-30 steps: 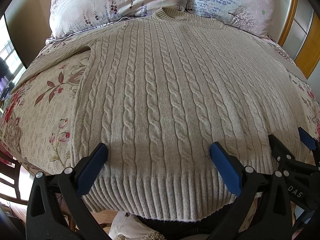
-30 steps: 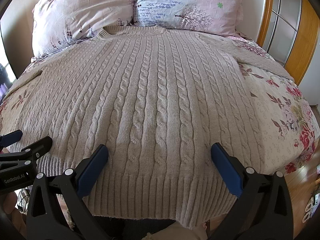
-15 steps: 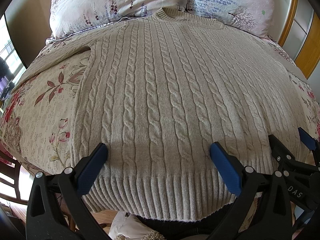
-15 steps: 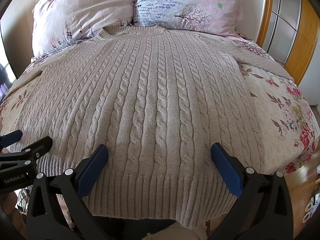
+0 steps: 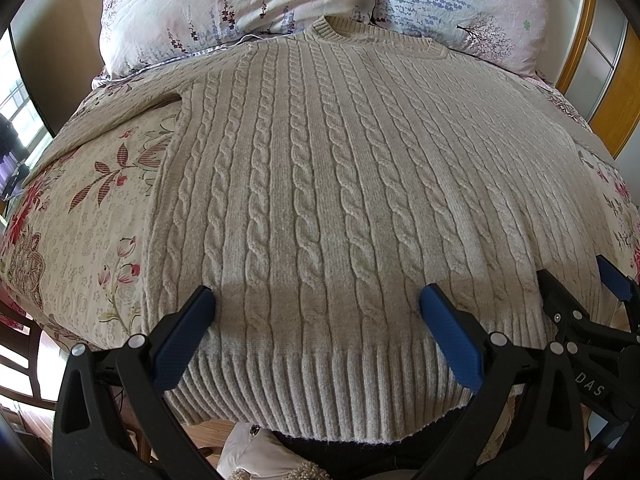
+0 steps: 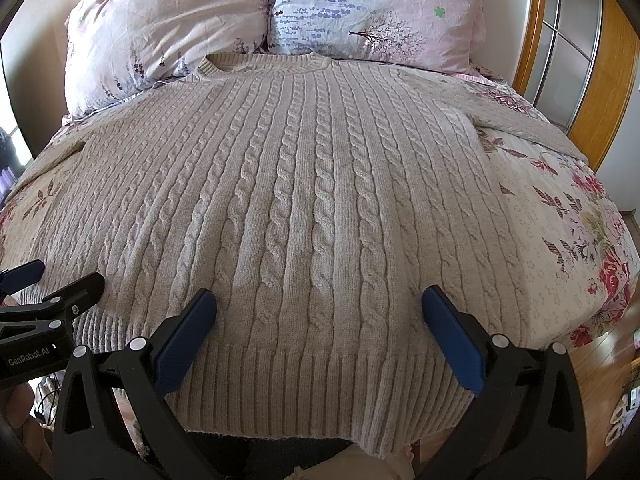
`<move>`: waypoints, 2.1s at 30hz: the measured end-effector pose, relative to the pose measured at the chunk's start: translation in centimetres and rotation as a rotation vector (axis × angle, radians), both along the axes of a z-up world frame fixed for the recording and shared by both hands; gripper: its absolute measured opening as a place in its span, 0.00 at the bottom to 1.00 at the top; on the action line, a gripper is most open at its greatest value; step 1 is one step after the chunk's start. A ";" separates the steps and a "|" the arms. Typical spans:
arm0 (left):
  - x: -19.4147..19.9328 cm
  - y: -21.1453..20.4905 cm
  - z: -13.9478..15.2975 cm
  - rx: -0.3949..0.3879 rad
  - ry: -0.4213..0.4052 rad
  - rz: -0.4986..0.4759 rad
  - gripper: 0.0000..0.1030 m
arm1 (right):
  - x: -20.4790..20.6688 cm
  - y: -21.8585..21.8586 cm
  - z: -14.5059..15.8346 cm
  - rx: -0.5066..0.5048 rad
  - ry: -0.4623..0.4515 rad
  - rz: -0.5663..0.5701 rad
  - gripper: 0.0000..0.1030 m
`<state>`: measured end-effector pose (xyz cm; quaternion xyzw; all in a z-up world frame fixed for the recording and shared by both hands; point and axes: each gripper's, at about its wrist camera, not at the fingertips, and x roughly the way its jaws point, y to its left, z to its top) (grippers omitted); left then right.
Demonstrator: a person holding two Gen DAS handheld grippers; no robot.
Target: Fold small clothes
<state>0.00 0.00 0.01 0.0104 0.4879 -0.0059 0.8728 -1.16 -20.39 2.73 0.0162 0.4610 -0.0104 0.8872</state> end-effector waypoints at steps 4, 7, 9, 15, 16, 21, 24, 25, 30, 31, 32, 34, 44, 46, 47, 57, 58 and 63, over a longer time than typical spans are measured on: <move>0.0 0.0 0.0 0.000 0.000 0.000 0.98 | 0.0 0.0 0.0 0.000 -0.001 0.000 0.99; 0.0 0.0 0.0 0.000 -0.001 0.000 0.98 | 0.0 0.0 0.0 0.000 -0.001 0.000 0.99; 0.0 0.0 0.0 0.000 -0.001 0.000 0.98 | 0.0 0.0 0.0 0.000 -0.002 0.000 0.99; 0.0 0.0 0.0 0.000 -0.001 0.000 0.98 | -0.1 0.0 0.1 0.000 -0.002 0.000 0.99; 0.0 0.0 0.0 0.000 -0.001 0.000 0.98 | -0.1 0.0 0.1 0.000 -0.003 0.000 0.99; 0.0 0.0 0.0 0.000 -0.001 0.000 0.98 | -0.1 0.0 0.1 -0.001 -0.004 0.000 0.99; 0.0 0.0 0.0 0.000 -0.002 0.000 0.98 | 0.0 0.1 0.0 -0.001 -0.005 0.001 0.99; 0.0 0.0 0.0 0.000 -0.002 0.000 0.98 | -0.1 0.0 0.1 -0.001 -0.006 0.001 0.99; 0.0 0.0 0.0 0.000 -0.001 0.000 0.98 | -0.2 0.0 0.1 -0.002 -0.005 0.006 0.99; 0.0 0.0 0.0 0.000 -0.001 0.000 0.98 | -0.2 0.0 0.1 -0.002 -0.005 0.007 0.99; 0.0 0.0 0.0 0.000 -0.002 0.000 0.98 | -0.1 -0.1 0.1 -0.002 -0.004 0.008 0.99; 0.0 0.0 0.0 0.000 -0.002 0.000 0.98 | -0.3 0.0 0.0 -0.002 -0.005 0.007 0.99; 0.0 0.0 0.0 0.001 0.001 -0.001 0.98 | 0.2 0.0 0.1 -0.003 0.004 0.019 0.99; 0.1 0.0 0.0 0.002 0.007 -0.004 0.98 | 0.2 0.0 0.0 -0.003 0.003 0.027 0.99; 0.1 0.0 0.0 0.002 0.012 -0.006 0.98 | 0.4 0.0 0.0 -0.003 0.003 0.035 0.99; 1.3 0.1 0.3 0.014 0.019 -0.052 0.98 | 3.0 -6.0 1.2 0.190 -0.071 0.014 0.99; 1.7 0.1 0.4 0.018 0.013 -0.058 0.98 | 3.6 -7.4 1.5 0.238 -0.073 -0.022 0.99; 3.3 0.0 0.8 0.049 -0.022 -0.065 0.98 | 8.2 -15.5 2.5 0.418 -0.077 -0.233 0.86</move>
